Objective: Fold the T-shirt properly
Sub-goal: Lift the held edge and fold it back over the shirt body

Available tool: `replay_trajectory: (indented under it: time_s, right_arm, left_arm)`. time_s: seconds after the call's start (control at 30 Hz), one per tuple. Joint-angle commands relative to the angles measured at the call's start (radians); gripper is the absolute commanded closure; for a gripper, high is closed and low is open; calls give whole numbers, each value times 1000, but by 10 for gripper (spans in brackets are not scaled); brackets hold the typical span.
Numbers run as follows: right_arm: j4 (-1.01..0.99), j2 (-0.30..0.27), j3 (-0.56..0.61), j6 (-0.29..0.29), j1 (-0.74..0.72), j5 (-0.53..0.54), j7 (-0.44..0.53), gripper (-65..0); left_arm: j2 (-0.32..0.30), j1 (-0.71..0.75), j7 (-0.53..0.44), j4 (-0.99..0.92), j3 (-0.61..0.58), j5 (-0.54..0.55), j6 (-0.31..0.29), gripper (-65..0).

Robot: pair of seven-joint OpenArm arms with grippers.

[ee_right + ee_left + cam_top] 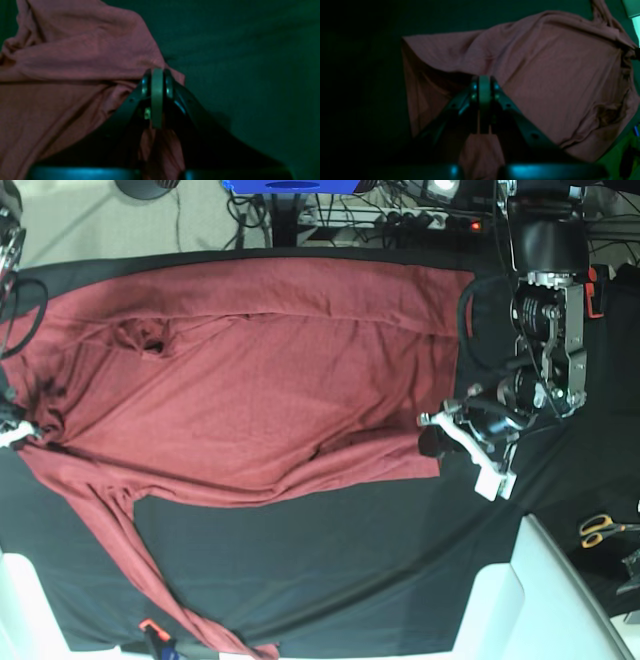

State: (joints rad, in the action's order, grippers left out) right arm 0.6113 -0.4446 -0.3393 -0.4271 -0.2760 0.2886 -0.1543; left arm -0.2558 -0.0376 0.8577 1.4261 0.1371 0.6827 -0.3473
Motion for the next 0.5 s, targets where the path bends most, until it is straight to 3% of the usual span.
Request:
replay_trajectory:
  time_s: [0.0,0.27,0.47]
  right_arm:
    - [48,-26,-7,-2,-1,13,26,-2]
    - [106,-24,-7,-2,51,13,25,-2]
    - [108,-24,-103,-2,71,11,23,-2]
  left_arm:
    - [-23,-5,-15,25,6,16,-8,0]
    - [-24,69,-15,66,86,16,-9,0]
    - [-49,100,-15,68,80,18,-9,0]
